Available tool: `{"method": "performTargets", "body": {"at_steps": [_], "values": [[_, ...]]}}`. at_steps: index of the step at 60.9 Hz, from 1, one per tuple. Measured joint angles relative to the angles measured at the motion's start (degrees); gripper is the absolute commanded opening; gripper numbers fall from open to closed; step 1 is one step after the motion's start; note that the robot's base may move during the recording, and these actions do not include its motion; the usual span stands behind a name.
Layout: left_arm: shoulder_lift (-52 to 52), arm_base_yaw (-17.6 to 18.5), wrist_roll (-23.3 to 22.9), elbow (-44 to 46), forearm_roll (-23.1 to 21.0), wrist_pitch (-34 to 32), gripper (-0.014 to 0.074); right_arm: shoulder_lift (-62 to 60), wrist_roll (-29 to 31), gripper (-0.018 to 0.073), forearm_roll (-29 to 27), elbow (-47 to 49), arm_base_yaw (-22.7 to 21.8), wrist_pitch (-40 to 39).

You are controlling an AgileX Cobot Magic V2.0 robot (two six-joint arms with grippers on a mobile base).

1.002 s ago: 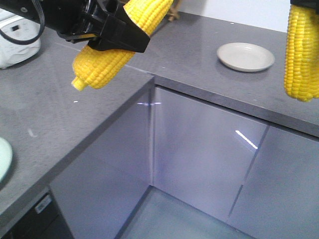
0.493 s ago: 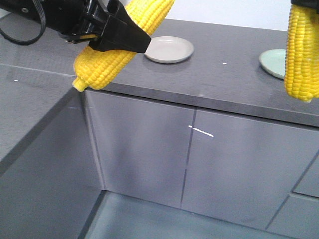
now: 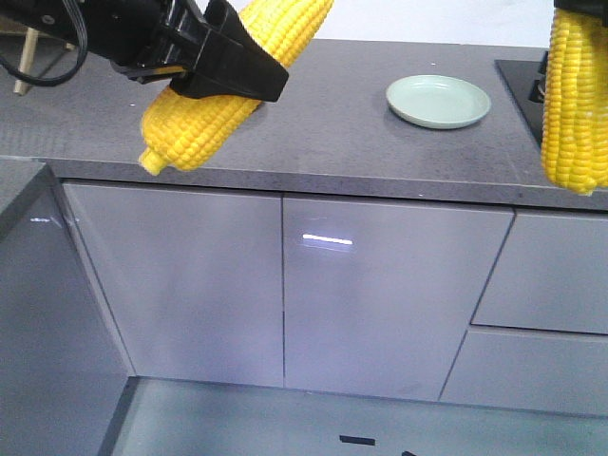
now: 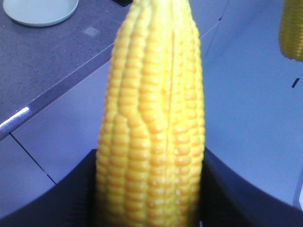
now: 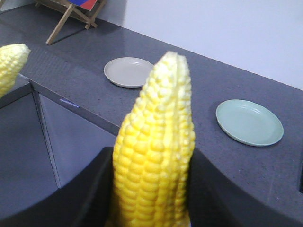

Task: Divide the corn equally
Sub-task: 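Drive the base to the other counter holding both cobs aloft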

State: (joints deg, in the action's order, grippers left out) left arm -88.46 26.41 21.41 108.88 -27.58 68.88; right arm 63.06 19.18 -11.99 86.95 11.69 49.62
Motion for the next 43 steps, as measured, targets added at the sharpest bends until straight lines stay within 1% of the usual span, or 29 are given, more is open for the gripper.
{"method": "performTargets", "body": {"at_steps": [43], "values": [[0.0,0.0,0.0,0.0,0.0,0.0,-0.0006,0.0,0.0,-0.0005,0.0,0.0,0.0,0.0]]}}
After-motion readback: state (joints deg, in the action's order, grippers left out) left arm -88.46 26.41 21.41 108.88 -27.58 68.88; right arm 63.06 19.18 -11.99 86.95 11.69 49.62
